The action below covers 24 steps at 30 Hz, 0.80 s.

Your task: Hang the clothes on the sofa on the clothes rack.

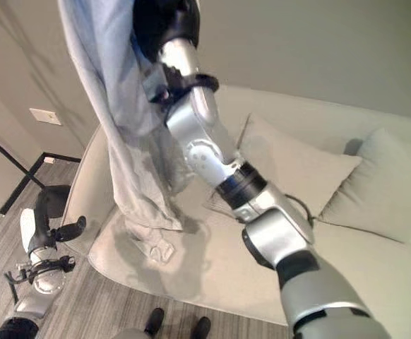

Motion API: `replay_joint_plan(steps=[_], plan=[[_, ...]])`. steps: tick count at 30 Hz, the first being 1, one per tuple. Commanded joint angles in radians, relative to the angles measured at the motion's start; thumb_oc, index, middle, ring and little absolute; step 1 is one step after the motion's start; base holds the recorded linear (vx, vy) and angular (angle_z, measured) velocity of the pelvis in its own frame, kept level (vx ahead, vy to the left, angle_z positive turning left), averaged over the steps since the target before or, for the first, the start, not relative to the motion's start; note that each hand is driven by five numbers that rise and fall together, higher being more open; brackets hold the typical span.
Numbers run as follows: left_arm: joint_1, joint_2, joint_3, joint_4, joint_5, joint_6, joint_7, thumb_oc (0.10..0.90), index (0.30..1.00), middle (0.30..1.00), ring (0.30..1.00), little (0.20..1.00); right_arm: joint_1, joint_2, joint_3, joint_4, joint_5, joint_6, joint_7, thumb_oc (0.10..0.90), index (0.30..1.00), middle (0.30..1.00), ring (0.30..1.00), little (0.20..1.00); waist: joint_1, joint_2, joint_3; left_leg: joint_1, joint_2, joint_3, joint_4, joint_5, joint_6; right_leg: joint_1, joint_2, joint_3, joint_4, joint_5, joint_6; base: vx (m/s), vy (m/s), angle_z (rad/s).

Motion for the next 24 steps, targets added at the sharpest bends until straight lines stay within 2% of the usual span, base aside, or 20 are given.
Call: replay_joint_plan(steps=[1,7,13,16,18,19,22,24], plan=[[-0.115,0.091,-0.068,0.066,0.062,-0.071,0.071,0.800,0.900,0.900,0.900,0.900,-0.200,0.045,-0.005,0.051,0.011,-0.164,0.013,0.400,0.300,0.300,0.300,0.300,0.004,-0.046,-0.162,0.022,0.021,0.053,0.000,-0.075,-0.012,0.066,-0.037,0.054,0.008,-0.116,0.085,0.00,0.000,0.00],[-0.185,0.073,-0.138,0.094,0.030,-0.089,0.053,0.800,0.900,0.900,0.900,0.900,-0.330,0.054,0.013,0.130,0.042,-0.201,-0.008,0.400,0.300,0.300,0.300,0.300,-0.012,-0.061,-0.176,0.024,0.025,0.057,0.000,-0.079,-0.014,0.061,-0.034,0.063,0.008,-0.114,0.086,0.02,-0.005,-0.07],[-0.243,0.051,-0.183,0.123,0.001,-0.096,0.045,0.800,0.900,0.900,0.900,0.900,-0.378,0.073,0.036,0.146,0.068,-0.228,-0.006,0.400,0.300,0.300,0.300,0.300,-0.030,-0.069,-0.183,0.026,0.026,0.062,0.000,-0.080,-0.016,0.058,-0.028,0.069,0.008,-0.113,0.087,0.01,-0.006,-0.06],[-0.318,0.017,-0.209,0.167,-0.030,-0.094,0.053,0.800,0.900,0.900,0.900,0.900,-0.376,0.098,0.040,0.100,0.101,-0.263,0.008,0.400,0.300,0.300,0.300,0.300,-0.050,-0.073,-0.190,0.028,0.028,0.068,0.000,-0.082,-0.018,0.058,-0.026,0.073,0.008,-0.115,0.087,0.01,-0.005,-0.04],[-0.456,-0.031,-0.264,0.249,-0.046,-0.091,0.069,0.800,0.900,0.900,0.900,0.900,-0.350,0.122,0.045,0.010,0.117,-0.311,0.032,0.400,0.300,0.300,0.300,0.300,-0.083,-0.071,-0.194,0.030,0.030,0.076,0.000,-0.085,-0.019,0.054,-0.023,0.086,0.008,-0.112,0.088,0.03,0.005,-0.09],[-0.483,-0.035,-0.277,0.274,-0.036,-0.084,0.075,0.800,0.900,0.900,0.900,0.900,-0.348,0.128,0.044,-0.010,0.121,-0.322,0.039,0.400,0.300,0.300,0.300,0.300,-0.091,-0.070,-0.195,0.031,0.030,0.078,0.000,-0.085,-0.019,0.052,-0.022,0.089,0.008,-0.110,0.089,0.02,0.010,-0.09],[-0.535,-0.054,-0.290,0.349,-0.048,-0.078,0.082,0.800,0.900,0.900,0.900,0.900,-0.339,0.129,0.044,-0.051,0.122,-0.346,0.045,0.400,0.300,0.300,0.300,0.300,-0.105,-0.068,-0.194,0.033,0.031,0.085,0.000,-0.087,-0.020,0.049,-0.022,0.095,0.008,-0.107,0.091,0.01,0.011,-0.07],[-0.606,-0.087,-0.288,0.428,-0.109,-0.078,0.091,0.800,0.900,0.900,0.900,0.900,-0.328,0.120,0.055,-0.114,0.116,-0.371,0.053,0.400,0.300,0.300,0.300,0.300,-0.129,-0.067,-0.195,0.036,0.034,0.099,0.000,-0.090,-0.021,0.044,-0.020,0.108,0.008,-0.103,0.094,0.02,0.018,-0.11]])
